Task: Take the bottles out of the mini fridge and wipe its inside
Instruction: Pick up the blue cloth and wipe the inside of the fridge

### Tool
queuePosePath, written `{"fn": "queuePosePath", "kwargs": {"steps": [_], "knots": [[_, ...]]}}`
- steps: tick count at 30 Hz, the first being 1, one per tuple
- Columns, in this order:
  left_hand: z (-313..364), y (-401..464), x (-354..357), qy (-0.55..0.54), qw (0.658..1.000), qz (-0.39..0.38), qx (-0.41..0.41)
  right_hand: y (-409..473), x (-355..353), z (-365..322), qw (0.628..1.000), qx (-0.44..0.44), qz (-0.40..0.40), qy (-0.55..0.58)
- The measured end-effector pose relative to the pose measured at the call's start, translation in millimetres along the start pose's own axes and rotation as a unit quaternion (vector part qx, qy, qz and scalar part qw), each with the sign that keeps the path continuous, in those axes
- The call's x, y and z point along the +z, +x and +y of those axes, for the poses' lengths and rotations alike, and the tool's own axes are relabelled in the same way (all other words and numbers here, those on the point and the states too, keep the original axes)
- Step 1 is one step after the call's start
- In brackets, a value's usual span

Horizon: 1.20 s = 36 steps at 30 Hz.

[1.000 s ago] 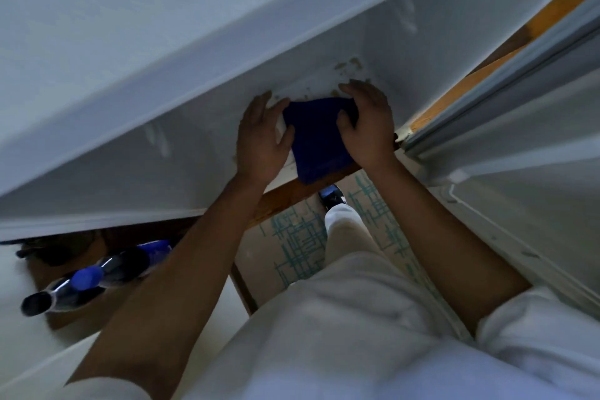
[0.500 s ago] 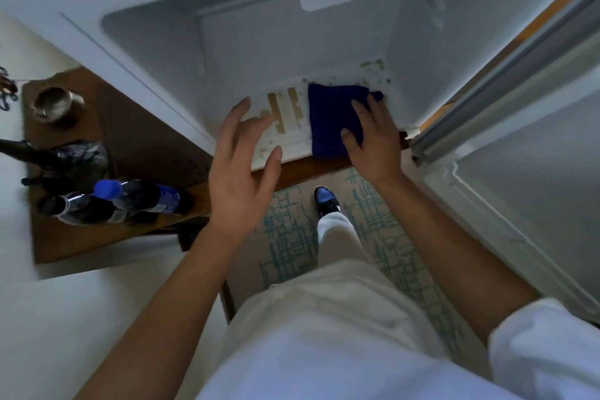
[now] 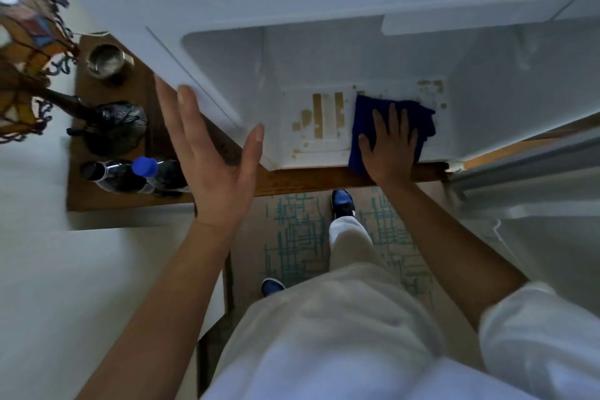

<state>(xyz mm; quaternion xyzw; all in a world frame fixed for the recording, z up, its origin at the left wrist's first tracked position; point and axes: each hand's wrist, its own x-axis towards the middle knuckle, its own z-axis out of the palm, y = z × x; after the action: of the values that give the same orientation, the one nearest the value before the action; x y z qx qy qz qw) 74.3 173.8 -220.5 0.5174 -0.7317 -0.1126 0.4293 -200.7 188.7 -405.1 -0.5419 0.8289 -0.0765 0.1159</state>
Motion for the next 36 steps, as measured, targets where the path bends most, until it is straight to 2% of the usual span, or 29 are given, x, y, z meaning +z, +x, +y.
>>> {"fn": "queuePosePath", "kwargs": {"steps": [3, 8, 12, 14, 16, 21, 28, 30, 36], "knots": [[8, 0, 15, -0.058, 0.994, -0.007, -0.094, 6, 4, 8, 0.999, -0.014, 0.021, -0.022], [10, 1, 20, -0.076, 0.991, 0.019, -0.106, -13, 14, 16, 0.997, 0.006, 0.062, -0.041], [-9, -4, 8, -0.079, 0.995, -0.034, -0.045, -30, 21, 26, 0.994, 0.060, 0.081, -0.033], [-11, -1, 0, -0.082, 0.996, -0.022, -0.014, -30, 20, 32, 0.992, 0.095, 0.078, -0.035], [-13, 4, -4, -0.077, 0.997, -0.009, -0.018, -24, 17, 37, 0.989, 0.116, 0.084, -0.031], [-3, 22, 13, -0.118, 0.983, -0.001, -0.140, -2, 17, 43, 0.990, 0.111, 0.080, -0.038], [8, 16, 31, -0.163, 0.964, 0.025, -0.211, 28, 13, 21, 0.990, 0.129, 0.049, -0.042], [12, 18, 31, -0.167, 0.962, 0.023, -0.216, 34, 15, 2, 0.991, 0.118, 0.032, -0.054], [14, 17, 29, -0.161, 0.966, 0.023, -0.203, 17, 27, -40, 0.998, 0.001, 0.009, -0.063]]}}
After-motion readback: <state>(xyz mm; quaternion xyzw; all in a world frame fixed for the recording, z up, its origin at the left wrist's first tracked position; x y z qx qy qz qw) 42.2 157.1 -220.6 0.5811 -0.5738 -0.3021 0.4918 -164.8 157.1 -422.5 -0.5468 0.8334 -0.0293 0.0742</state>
